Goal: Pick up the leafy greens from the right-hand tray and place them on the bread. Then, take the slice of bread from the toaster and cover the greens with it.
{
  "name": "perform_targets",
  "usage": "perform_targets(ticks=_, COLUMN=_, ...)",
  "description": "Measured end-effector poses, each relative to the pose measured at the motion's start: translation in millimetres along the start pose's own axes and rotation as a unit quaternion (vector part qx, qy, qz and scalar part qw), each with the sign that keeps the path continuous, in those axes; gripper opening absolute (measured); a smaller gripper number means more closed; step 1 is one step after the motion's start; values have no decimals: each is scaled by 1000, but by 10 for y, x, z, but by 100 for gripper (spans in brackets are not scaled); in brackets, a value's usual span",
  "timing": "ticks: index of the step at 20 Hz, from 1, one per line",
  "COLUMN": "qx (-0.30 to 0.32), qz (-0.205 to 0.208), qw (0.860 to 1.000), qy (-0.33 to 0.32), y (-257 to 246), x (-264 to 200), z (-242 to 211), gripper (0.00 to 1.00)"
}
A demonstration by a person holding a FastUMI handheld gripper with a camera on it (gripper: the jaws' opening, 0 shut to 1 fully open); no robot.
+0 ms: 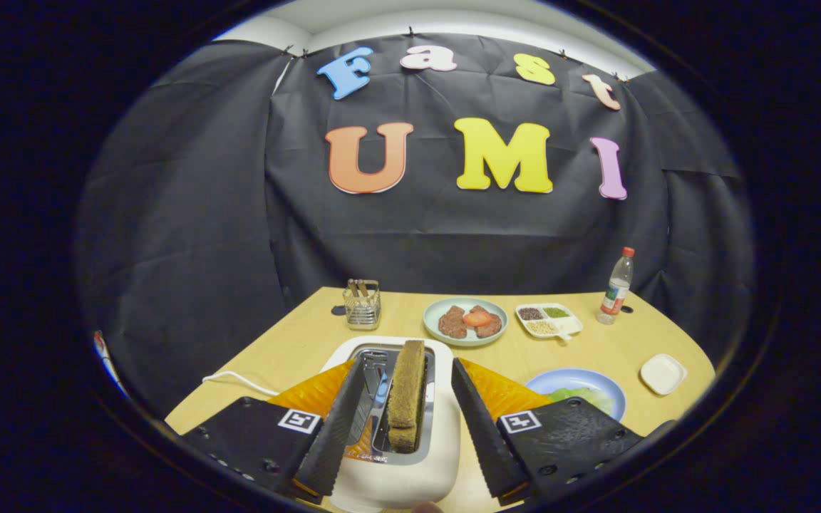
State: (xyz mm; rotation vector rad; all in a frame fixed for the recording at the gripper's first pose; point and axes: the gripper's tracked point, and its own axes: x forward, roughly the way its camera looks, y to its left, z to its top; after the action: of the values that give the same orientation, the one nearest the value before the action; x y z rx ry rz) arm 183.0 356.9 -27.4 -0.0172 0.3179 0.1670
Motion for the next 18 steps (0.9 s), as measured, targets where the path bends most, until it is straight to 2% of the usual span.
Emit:
perform_targets(ticks=1, qx=1, qz=-6, qw=1000, qy=2, y=-19, x=51, z=-5, gripper=73)
perform_targets(ticks=3, qx=1, qz=-6, qw=1000, qy=8, y=-9, x=76, z=-32, gripper=50)
perform_targets(ticks=7, qx=-3, qz=-2, qw=1000, qy=9, y=0, x=110, z=-47, gripper=22)
perform_targets(ticks=8, qx=-3, qz=-2, qw=1000, qy=11, y=-4, x=183, z=-95, gripper=22)
perform_targets(ticks=9, qx=-1, qz=6, qw=1000, qy=8, y=18, x=123, z=-41, gripper=11)
perform_targets(ticks=11, qx=-7, qz=14, qw=1000, qy=8, y=31, x=82, z=38, gripper=11)
perform_targets(ticks=13, qx=-12, qz=24, qw=1000, qy=5, y=34, x=86, z=-12, gripper=2)
perform_targets(ticks=18, qx=-2, qz=55, qw=998, qy=-15, y=15, x=-59, z=184, gripper=2)
